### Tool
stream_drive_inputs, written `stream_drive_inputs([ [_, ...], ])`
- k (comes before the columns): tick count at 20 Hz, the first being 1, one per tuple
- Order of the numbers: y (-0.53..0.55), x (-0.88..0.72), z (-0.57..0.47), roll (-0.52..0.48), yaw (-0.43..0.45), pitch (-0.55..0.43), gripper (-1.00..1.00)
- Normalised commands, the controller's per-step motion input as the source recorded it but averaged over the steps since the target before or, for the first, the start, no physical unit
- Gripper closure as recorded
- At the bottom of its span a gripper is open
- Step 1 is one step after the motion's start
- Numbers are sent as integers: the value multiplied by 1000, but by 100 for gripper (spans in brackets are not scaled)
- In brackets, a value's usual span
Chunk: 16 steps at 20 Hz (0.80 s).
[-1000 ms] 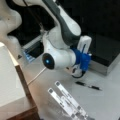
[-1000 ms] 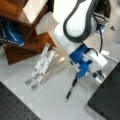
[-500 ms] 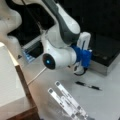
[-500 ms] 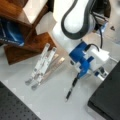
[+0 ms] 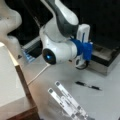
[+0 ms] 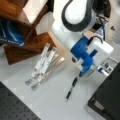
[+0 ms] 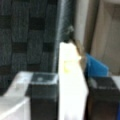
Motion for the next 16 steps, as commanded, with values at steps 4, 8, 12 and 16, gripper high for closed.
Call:
stream_drive_inputs([
  [4,228,7,234,-14,127,47,100],
  [8,272,10,244,-26,110,70,100],
  [12,303,-10,262,-15,94,72,100],
  [16,325,-32,277,21,82,78,100],
])
